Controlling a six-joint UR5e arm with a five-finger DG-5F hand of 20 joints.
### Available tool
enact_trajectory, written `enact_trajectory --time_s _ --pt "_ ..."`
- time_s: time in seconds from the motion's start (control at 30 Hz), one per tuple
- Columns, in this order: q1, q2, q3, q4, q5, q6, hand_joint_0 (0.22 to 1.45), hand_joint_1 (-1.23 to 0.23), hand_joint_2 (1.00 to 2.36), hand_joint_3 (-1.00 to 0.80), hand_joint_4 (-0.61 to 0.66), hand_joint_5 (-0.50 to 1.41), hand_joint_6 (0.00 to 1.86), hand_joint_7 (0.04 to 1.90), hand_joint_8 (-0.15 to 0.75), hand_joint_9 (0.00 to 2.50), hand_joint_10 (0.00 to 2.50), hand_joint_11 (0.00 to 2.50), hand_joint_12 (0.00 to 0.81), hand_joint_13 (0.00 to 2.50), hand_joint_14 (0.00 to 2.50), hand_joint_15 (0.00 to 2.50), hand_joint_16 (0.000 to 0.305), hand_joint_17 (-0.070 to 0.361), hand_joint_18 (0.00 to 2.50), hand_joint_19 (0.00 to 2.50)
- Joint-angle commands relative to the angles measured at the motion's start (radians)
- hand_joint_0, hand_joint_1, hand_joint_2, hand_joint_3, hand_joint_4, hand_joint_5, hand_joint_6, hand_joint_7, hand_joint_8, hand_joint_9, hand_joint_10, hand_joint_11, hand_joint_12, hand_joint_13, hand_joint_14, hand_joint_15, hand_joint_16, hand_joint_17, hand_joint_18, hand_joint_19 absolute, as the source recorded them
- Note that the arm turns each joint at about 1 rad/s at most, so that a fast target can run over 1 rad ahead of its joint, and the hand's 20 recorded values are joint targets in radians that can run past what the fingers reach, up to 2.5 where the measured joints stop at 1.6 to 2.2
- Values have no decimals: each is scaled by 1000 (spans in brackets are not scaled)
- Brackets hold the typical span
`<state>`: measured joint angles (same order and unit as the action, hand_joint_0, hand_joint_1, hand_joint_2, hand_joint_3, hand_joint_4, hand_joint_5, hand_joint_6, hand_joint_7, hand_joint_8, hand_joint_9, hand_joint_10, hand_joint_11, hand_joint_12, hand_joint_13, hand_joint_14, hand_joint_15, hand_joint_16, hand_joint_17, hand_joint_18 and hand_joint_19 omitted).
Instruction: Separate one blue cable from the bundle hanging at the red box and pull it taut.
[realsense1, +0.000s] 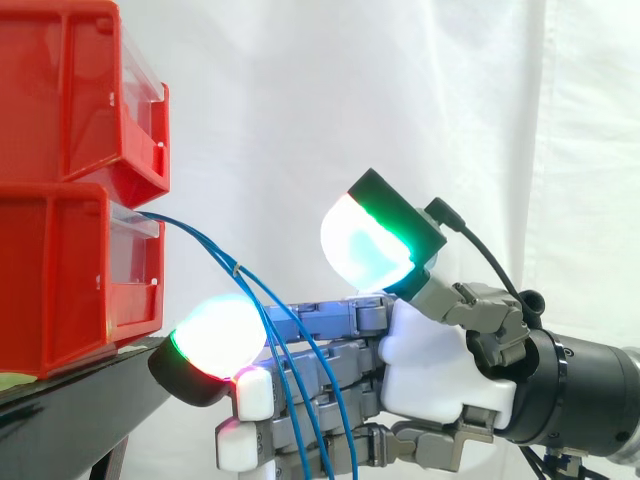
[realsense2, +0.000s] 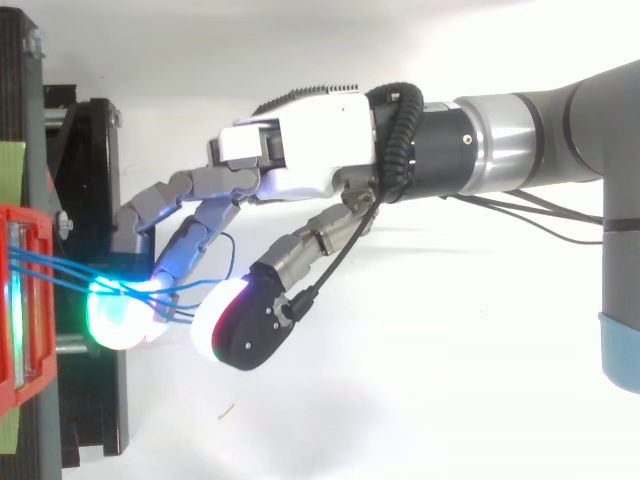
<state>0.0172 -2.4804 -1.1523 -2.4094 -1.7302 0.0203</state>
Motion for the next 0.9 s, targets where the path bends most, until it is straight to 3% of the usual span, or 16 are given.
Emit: enact_trajectory --time_s 0.0,0.43,0.5,0.87 --pt "1 0 0 18 -2 -10 594 -594 1000 -500 252 -156 503 918 275 831 11 413 319 747 10 277 30 67 630 321" --pt "-11 0 -1 12 -2 -31 592 -596 1001 -500 259 -154 503 926 276 834 11 418 317 758 10 279 30 68 643 329" --pt "-13 0 -1 12 -2 -34 596 -487 1001 -485 246 -154 503 929 272 835 14 413 316 755 10 286 30 68 641 347" --pt "-16 0 -1 7 -2 -36 621 -394 1003 -443 230 -149 503 926 273 835 11 413 317 751 12 293 31 69 630 365"
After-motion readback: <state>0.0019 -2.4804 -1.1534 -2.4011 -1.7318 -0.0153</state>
